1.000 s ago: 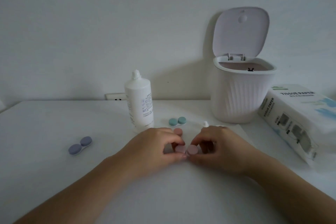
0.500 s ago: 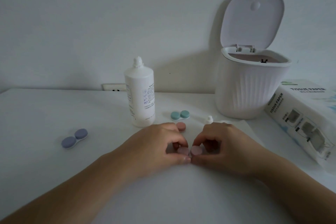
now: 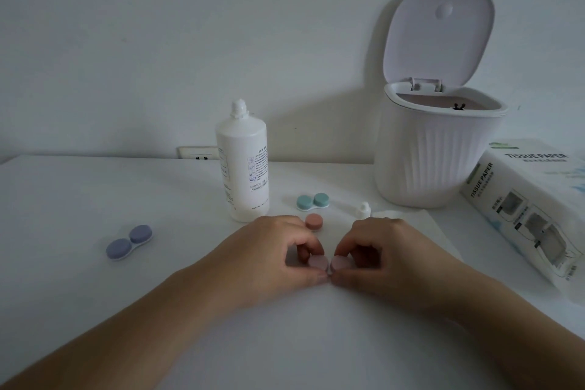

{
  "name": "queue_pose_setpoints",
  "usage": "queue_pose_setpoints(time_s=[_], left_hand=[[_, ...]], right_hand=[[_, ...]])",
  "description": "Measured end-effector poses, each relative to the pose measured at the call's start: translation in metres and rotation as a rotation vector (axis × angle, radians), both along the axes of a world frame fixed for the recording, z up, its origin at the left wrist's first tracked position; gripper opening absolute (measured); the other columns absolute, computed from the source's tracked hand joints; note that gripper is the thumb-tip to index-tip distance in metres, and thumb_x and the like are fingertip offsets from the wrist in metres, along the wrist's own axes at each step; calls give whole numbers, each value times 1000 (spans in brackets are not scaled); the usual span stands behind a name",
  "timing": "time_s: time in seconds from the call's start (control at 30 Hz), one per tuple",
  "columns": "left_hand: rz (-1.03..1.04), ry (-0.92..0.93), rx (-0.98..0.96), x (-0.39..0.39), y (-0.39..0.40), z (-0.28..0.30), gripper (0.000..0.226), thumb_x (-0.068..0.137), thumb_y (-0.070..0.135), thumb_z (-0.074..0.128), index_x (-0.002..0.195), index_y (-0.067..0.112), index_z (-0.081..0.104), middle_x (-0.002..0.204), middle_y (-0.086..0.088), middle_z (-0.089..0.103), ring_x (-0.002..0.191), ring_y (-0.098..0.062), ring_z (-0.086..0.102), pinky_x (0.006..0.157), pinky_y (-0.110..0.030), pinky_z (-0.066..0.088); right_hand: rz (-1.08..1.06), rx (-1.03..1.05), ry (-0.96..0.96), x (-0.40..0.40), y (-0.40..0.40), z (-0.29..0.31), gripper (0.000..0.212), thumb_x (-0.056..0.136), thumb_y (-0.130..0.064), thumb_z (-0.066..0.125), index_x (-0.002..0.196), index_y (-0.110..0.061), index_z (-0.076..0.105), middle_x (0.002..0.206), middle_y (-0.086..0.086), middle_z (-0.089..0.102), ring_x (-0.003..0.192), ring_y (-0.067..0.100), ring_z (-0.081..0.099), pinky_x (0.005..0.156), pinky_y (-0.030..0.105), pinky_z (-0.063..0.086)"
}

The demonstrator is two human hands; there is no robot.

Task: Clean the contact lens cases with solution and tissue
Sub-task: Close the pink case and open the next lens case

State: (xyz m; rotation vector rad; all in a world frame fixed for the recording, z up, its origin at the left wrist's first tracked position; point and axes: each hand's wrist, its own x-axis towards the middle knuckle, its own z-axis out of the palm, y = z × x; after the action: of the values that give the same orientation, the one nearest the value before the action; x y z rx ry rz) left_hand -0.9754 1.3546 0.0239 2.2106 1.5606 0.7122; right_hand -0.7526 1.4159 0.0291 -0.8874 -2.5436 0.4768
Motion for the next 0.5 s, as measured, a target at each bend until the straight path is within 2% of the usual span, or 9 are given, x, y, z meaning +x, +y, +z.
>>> queue_pose_setpoints(time_s=[0.1, 0.2, 0.27, 0.5], left_hand=[[-41, 19, -24, -1, 1, 1, 13, 84, 43, 78, 93, 34, 73, 90, 34, 55, 90, 20, 49, 63, -9, 32], [-85, 49, -24, -1, 1, 2, 10, 88, 38, 76, 93, 30, 71, 95, 40, 52, 114, 15, 33, 66, -4, 34], [-92, 62, -19, -1, 2, 2, 10, 89, 38, 74, 93, 29, 70, 97, 39, 52, 116, 16, 25, 67, -3, 34], [-110, 64, -13, -1, 3, 1, 10, 88, 36, 75, 91, 28, 69, 96, 42, 50, 115, 16, 24, 71, 0, 34]], right_hand=[[5, -50, -4, 0, -1, 0, 20, 77, -45, 77, 85, -29, 69, 81, -19, 61, 68, 4, 55, 58, 16, 41], [12, -51, -20, -1, -3, 0, 18, 79, -42, 77, 84, -27, 68, 70, -13, 59, 68, 5, 54, 58, 16, 40], [21, -50, -26, 0, -4, 1, 17, 80, -39, 76, 85, -26, 68, 69, -13, 59, 68, 5, 54, 58, 15, 40], [57, -59, -25, -1, -3, 3, 13, 83, -35, 75, 88, -25, 68, 76, -9, 63, 72, 8, 55, 60, 14, 40]])
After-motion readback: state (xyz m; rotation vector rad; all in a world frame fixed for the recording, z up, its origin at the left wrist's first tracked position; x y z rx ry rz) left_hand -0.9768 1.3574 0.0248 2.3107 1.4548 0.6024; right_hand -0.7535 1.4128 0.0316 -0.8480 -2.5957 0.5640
